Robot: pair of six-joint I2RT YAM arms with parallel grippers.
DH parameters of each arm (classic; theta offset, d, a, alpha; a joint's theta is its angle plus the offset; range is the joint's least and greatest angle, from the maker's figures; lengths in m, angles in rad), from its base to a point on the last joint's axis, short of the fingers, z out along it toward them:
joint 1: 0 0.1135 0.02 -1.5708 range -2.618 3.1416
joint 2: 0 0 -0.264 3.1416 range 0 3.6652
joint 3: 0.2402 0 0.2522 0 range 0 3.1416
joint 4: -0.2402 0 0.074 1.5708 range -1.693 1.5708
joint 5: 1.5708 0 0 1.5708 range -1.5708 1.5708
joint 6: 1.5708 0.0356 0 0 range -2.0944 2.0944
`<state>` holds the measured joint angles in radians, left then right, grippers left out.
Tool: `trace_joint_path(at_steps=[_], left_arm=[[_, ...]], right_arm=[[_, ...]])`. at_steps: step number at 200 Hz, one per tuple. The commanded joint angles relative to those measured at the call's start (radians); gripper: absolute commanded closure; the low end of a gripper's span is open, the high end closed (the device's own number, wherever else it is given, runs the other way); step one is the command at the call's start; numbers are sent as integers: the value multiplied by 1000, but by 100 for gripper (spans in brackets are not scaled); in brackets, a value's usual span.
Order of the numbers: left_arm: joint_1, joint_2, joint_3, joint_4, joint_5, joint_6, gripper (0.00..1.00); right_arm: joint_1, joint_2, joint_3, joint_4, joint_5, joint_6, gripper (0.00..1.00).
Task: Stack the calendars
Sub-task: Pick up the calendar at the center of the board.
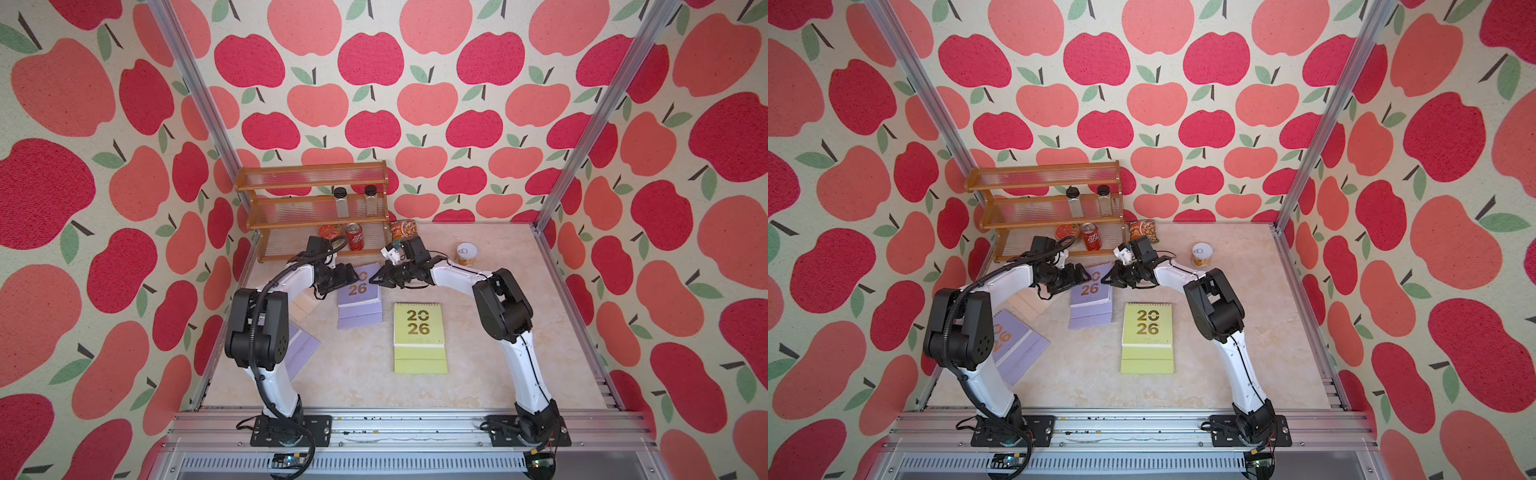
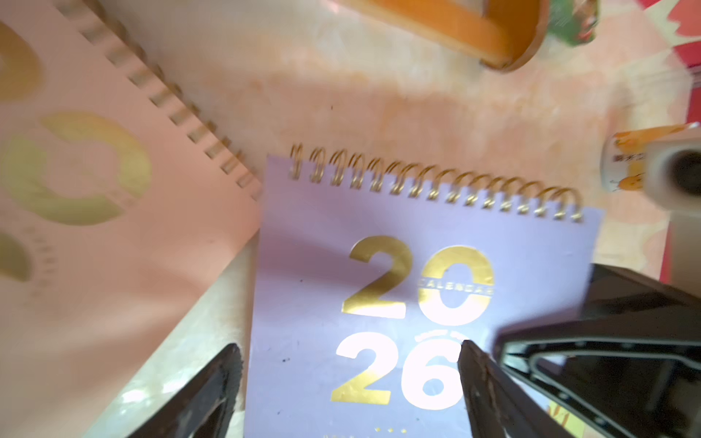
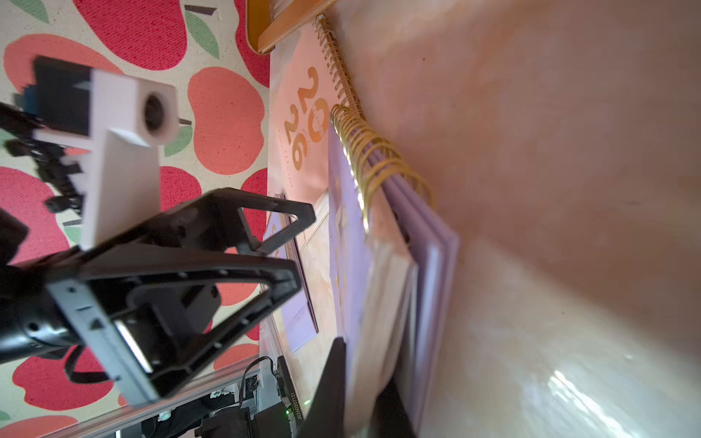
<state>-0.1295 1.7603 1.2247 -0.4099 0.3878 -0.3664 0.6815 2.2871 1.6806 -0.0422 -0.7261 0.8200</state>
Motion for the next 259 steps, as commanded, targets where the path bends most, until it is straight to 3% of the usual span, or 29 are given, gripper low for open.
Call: trace_joint_path(at_steps=[1,46,101,144,190,259], left_arm=[[11,-94,-31,27,-39,26,12],[45,-139,-95,120,28,45,11],[142,-182,-278,448,215,14,15],[198,-188,-327,561,306,-9,15],[199,-158,-340,625,401,-10,20],[181,-99,-338,625,413,10,22]], right_arm=[[11,-72,-29,62,-32,-42,100],[8,-121,-88,164,-80,-59,100],[-8,-138,-149,362,-166,17,100],[-14,-141,-169,407,-203,28,100],[-23,-136,-207,539,-241,111,100],[-28,-130,-211,593,-271,146,100]])
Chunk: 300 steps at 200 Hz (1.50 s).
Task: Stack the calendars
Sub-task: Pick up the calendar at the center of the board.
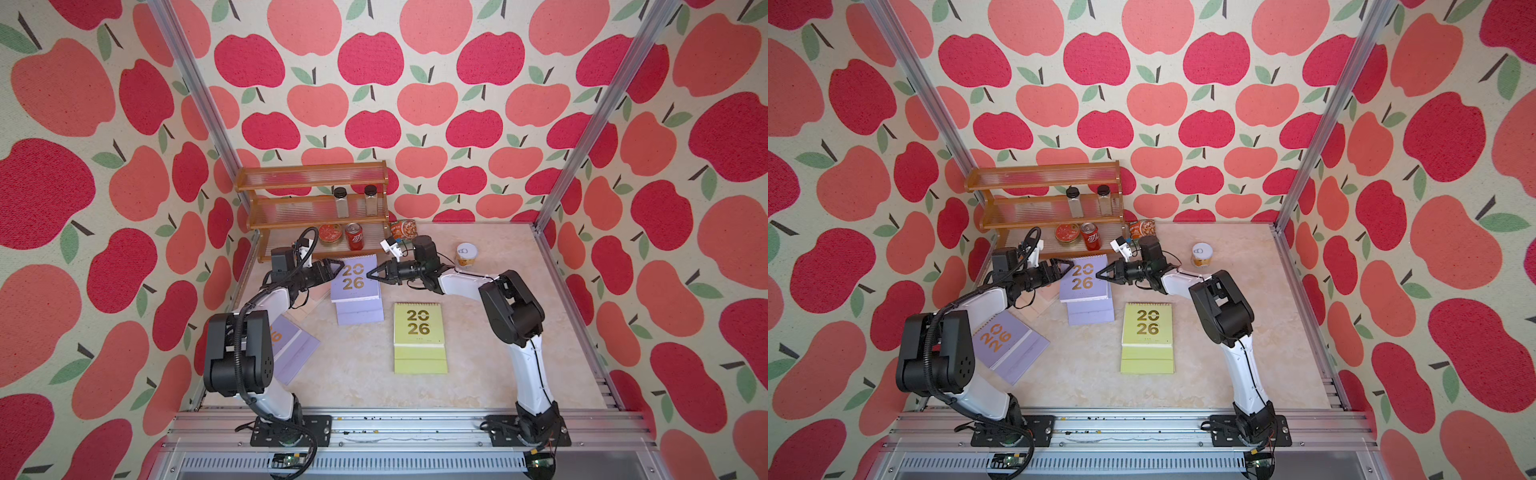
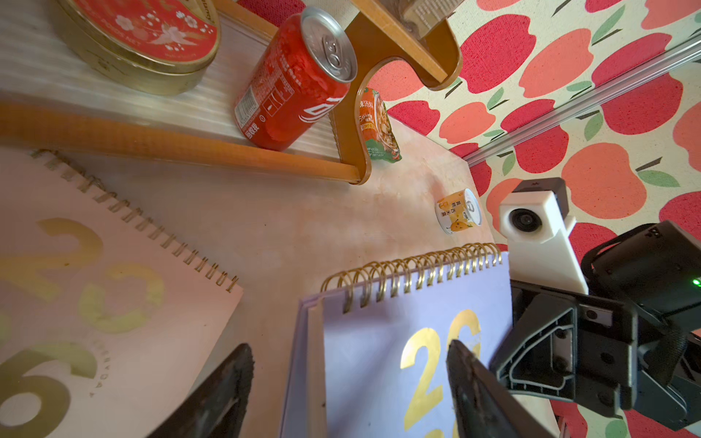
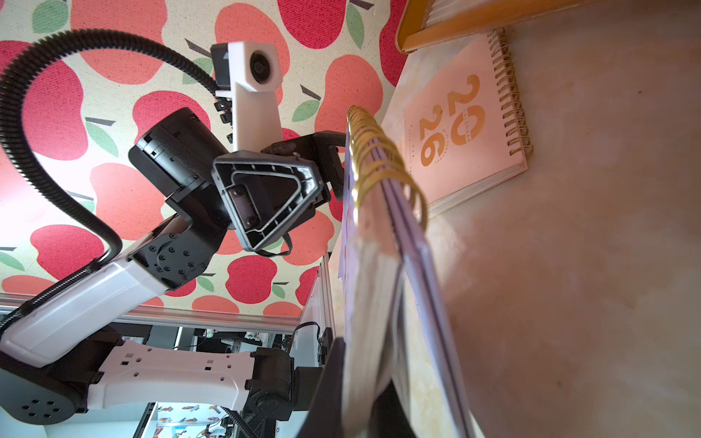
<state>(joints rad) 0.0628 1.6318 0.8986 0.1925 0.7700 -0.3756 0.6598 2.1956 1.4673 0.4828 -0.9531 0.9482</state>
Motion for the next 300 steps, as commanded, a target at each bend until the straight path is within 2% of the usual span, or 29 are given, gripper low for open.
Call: trace_joint_path(at_steps=[1,34,72,106,175,248,300], left_arm=[[-11,30,-12,22,31,20,22],[-19,46,-8,35,37,22,23],[-36,50,-6,51,83,17,35],[-51,34,0,39,144,26,39],[-68,-4,23,-39,195,65,47],[-80,-64,54,-101,224,81,58],[-81,-76,92,-156,252,83,85]], right_arm=[[-5,-38,2,68,-44,18,100],[-6,-37,-4,76,-56,22,100],[-5,-35,-12,85,-60,26,100],[-7,-22,-13,106,-68,36,100],[-26,66,-6,322,-109,205,100],[-28,74,-7,296,-119,189,100],[-27,43,1,197,-114,112,100]])
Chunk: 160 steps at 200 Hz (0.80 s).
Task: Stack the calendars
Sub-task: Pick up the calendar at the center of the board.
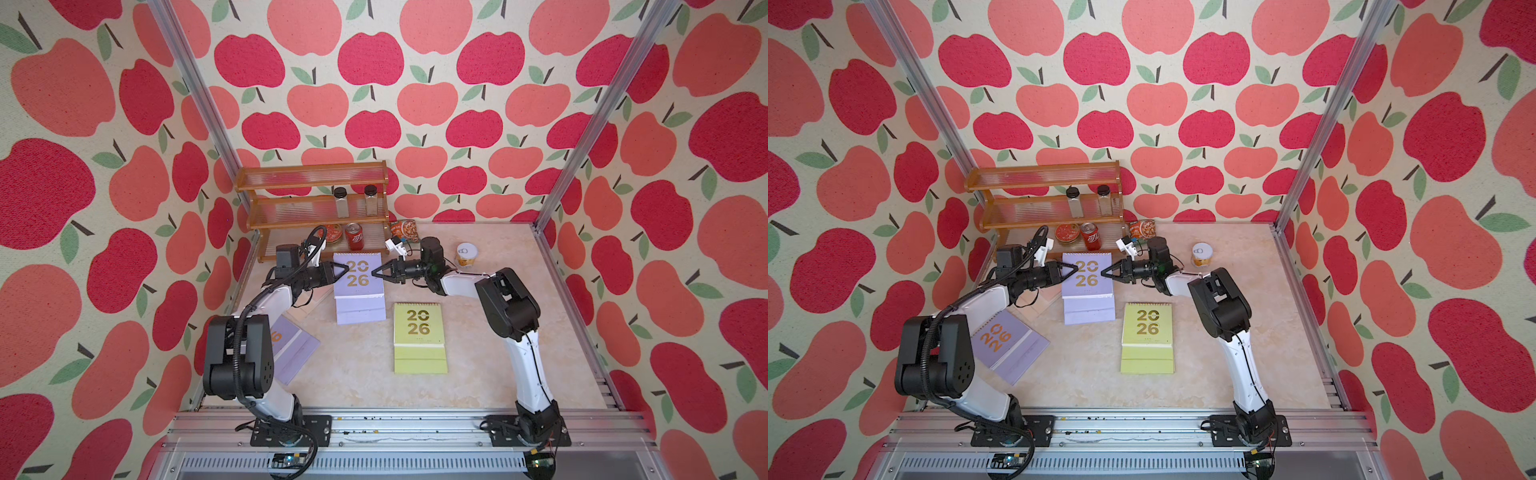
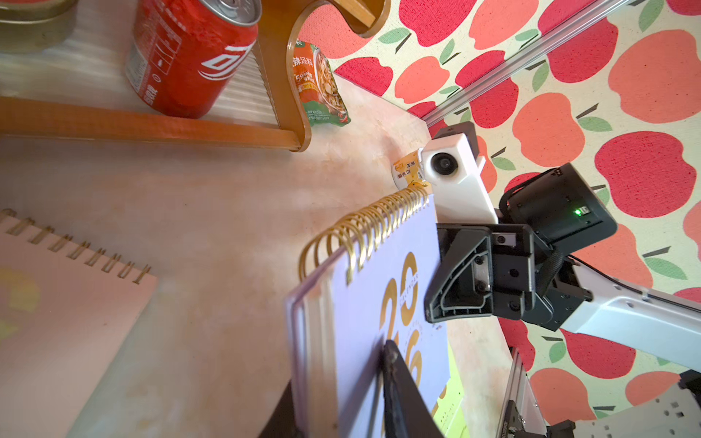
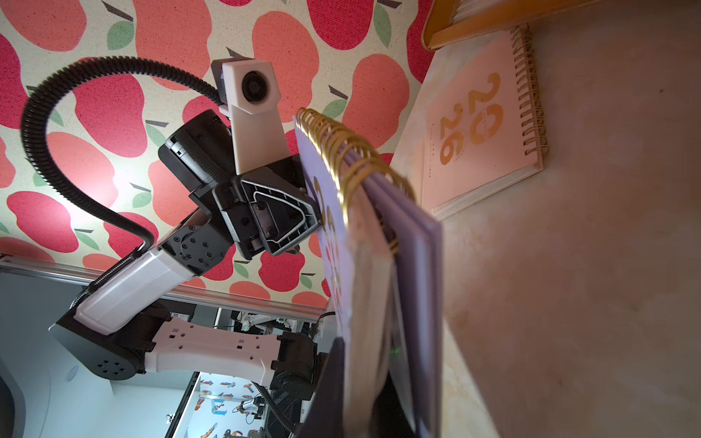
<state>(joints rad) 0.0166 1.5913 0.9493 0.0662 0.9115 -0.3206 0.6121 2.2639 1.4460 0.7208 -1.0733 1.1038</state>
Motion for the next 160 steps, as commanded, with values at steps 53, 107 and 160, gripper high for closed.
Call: trace_joint_path(at_steps=[53,107,160], left_arm=[[-23,-49,60,-30,171,1,100],[26,-124,62,35,247,-64,100],[39,-139,74,4,259,-55,100]], right_arm=[[20,-50,16,-105,16,-98,100],[17,-143,11,-359,63,-318,84],[-18,-219,-21,-421,86,-373,55]])
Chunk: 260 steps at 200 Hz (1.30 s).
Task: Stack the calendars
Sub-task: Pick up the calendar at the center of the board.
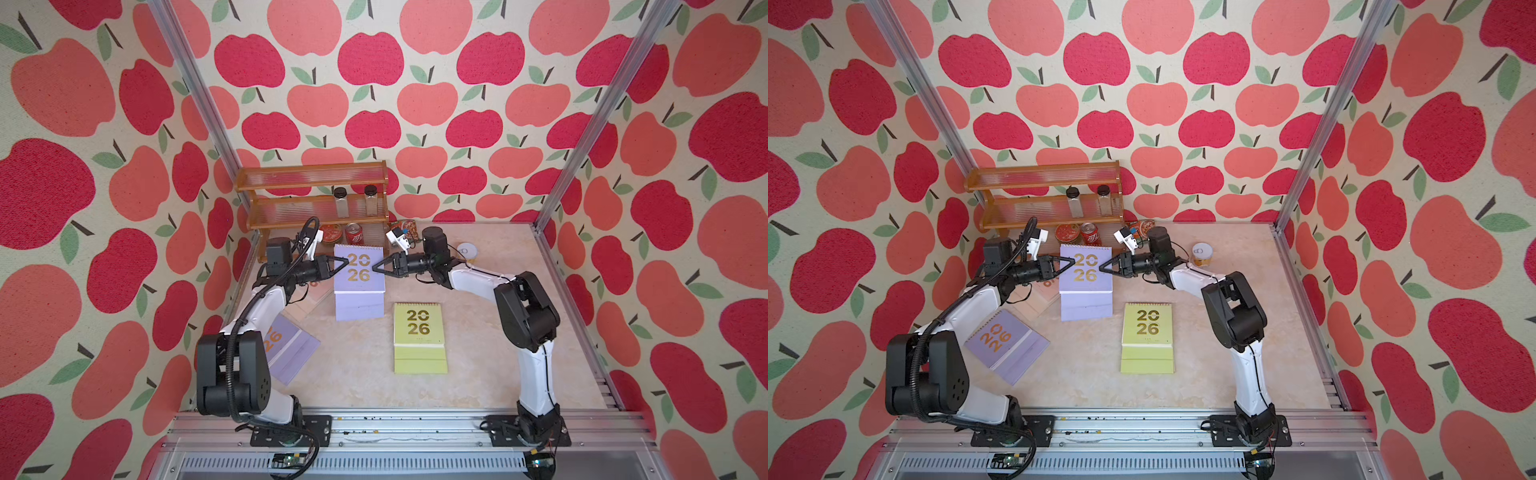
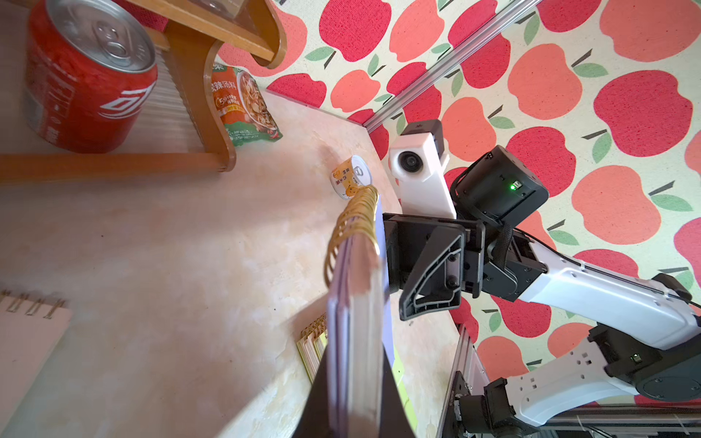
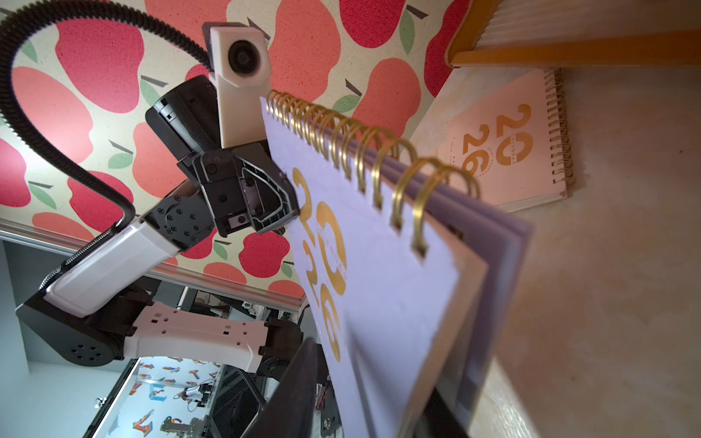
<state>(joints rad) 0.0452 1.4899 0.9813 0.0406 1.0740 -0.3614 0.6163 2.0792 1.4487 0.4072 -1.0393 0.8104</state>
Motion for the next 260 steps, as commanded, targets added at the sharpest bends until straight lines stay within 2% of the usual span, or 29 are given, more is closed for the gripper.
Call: trace_joint_path(at_steps=[1,13,41,93,107,133,151,207,260], left_arm=[[11,-37,42,30,97,-14,100],[17,-41,42,36,101,-19,100],[31,-48,48,59,121,-41,100],[42,-57,71,84,177,-73,100],[42,-53,76,74,189,-69,100],[38,-38,86,71,216,-72,100],[32,-28,100,66,236,-74,100],[13,-15,126,21,266,-49,100],[-2,-1,134,9,265,-48,100]], right_arm=[[-24,-36,-25,-110,52,-82,55],[-37,-64,-38,-159,64,-117,49],[-66,-129,-77,-277,97,-217,42],[-104,-209,-155,-337,105,-302,38],[-103,-218,-176,-275,74,-284,38],[-104,-224,-248,52,-16,-124,37],[-102,-216,-267,170,-32,-60,37],[-76,-212,-294,293,-40,-28,36],[-49,-184,-294,432,-57,58,36]])
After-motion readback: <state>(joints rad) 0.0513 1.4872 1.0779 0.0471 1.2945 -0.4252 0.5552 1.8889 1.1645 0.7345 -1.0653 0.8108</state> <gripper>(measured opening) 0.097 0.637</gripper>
